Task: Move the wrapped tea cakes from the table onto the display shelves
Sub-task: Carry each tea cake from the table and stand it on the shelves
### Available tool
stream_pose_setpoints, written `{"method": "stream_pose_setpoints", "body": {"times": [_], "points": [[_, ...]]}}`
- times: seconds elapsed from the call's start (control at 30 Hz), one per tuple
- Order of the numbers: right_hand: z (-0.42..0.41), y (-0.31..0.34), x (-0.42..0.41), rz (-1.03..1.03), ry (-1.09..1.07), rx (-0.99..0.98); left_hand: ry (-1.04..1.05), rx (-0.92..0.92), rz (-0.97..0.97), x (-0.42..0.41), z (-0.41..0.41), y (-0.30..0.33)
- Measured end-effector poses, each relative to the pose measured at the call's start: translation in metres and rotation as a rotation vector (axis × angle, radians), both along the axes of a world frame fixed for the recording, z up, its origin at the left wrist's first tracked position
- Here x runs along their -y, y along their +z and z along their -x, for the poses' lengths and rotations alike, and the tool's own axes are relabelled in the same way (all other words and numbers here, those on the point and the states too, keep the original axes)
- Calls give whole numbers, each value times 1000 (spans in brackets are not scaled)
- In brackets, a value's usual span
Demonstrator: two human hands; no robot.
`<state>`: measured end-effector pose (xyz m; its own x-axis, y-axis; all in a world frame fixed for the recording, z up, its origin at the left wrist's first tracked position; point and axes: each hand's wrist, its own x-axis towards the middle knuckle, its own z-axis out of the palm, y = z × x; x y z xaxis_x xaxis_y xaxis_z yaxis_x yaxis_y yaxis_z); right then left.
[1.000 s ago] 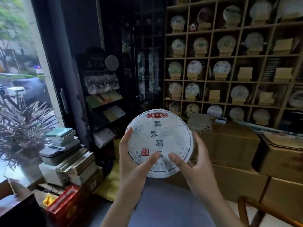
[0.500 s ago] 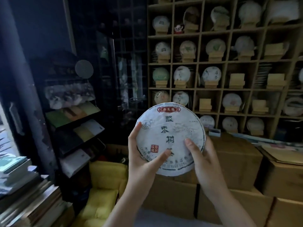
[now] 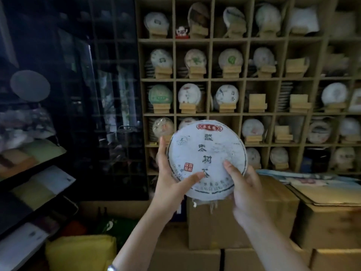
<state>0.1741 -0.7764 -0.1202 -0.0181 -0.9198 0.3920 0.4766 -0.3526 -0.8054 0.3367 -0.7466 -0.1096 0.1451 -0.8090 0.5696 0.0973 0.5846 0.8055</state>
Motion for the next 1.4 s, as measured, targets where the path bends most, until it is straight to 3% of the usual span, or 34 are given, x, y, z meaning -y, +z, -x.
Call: {"method": "stream_pose_setpoints", "body": {"times": [0.1,0.23,0.43,0.73,0.87,1.07,1.17,1.4], "points": [[-17,0,55,-6,-92,65,-54,-6,-43,63,-18,10],[-34,11,124,2,-223,110,51,-87,-32,139,-38,5],[-58,13,199,51,-363,31,-226,-145,-142,222,-30,0],[-38,10,263,79,-316,-78,-430,-304,-184,326,-12,-24],[-1,15,298,16,-289,-100,-408,-377,-191,362,24,-25],[70,37,370,30,-334,-380,-330,-424,-160,430,79,-22],[99,36,421,77,-390,-402,-275,-422,-134,473,105,-20],[138,32,525,99,-166,-232,-294,-403,-202,566,158,-16]]}}
